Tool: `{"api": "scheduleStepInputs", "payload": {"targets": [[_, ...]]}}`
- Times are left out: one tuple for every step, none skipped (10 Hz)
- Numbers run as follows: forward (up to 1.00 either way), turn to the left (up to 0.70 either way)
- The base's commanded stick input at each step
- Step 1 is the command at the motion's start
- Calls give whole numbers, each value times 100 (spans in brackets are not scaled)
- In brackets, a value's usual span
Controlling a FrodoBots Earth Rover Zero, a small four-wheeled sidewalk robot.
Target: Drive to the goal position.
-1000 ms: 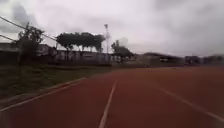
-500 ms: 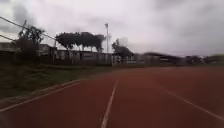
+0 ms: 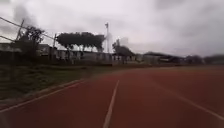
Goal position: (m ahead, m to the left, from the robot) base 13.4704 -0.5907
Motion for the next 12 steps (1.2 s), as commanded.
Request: {"api": "scheduleStepInputs", "payload": {"targets": [[50, 0], [50, 0], [50, 0], [50, 0], [50, 0], [50, 0], [50, 0], [50, 0], [50, 0], [50, 0], [50, 0], [50, 0]]}}
